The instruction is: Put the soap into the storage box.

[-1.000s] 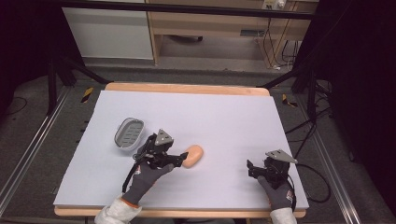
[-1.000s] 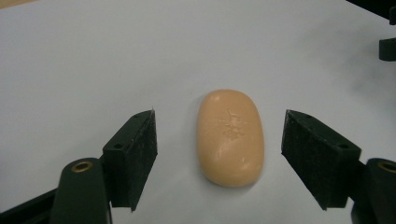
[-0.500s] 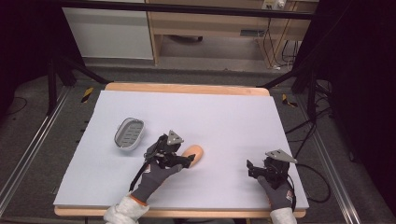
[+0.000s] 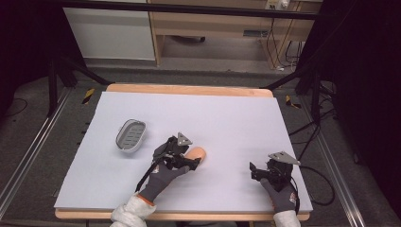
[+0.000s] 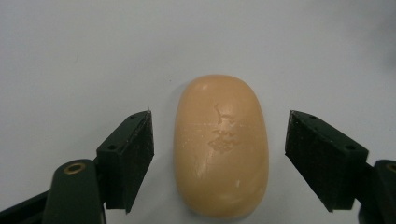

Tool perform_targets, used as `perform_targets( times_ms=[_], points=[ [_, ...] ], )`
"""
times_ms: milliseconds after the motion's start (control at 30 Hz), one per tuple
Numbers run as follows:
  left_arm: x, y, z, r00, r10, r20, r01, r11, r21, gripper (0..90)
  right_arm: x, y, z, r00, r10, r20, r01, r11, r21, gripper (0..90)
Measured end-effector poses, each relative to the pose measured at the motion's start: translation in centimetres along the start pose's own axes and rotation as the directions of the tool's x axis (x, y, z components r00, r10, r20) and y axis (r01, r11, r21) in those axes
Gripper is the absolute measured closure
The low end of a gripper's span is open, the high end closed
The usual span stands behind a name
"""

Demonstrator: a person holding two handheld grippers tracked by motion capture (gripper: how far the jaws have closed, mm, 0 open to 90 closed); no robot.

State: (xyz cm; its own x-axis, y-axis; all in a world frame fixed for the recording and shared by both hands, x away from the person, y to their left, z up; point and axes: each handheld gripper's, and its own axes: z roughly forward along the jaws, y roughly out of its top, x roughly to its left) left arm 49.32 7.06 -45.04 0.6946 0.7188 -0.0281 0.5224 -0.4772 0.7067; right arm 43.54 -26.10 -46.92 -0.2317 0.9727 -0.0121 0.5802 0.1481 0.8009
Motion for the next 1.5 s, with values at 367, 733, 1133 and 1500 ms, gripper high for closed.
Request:
perform_targets(
  times_ms=[367,733,1133,1500],
  points=[
    [-0.3,0.0,1.7,0.9999,0.013,0.003,-0.013,0.9985,0.053,23.3,0.0,0.0,0.1,1.0,0.004,-0.001,-0.004,1.0,0.005,5.4],
    [-0.3,-0.2,2.6,0.9997,0.025,-0.003,-0.025,0.9949,0.098,26.4,0.1,0.0,0.1,1.0,0.002,-0.006,-0.002,1.0,0.009,5.4],
    [-0.5,-0.1,2.8,0.9998,0.016,-0.006,-0.015,0.9941,0.107,31.1,0.1,0.0,0.2,1.0,-0.001,-0.009,0.001,1.0,0.014,5.5],
    [-0.3,-0.1,2.4,0.9998,0.016,-0.007,-0.015,0.9937,0.111,31.3,0.1,0.0,0.2,1.0,-0.002,-0.009,0.002,1.0,0.016,5.5]
  ],
)
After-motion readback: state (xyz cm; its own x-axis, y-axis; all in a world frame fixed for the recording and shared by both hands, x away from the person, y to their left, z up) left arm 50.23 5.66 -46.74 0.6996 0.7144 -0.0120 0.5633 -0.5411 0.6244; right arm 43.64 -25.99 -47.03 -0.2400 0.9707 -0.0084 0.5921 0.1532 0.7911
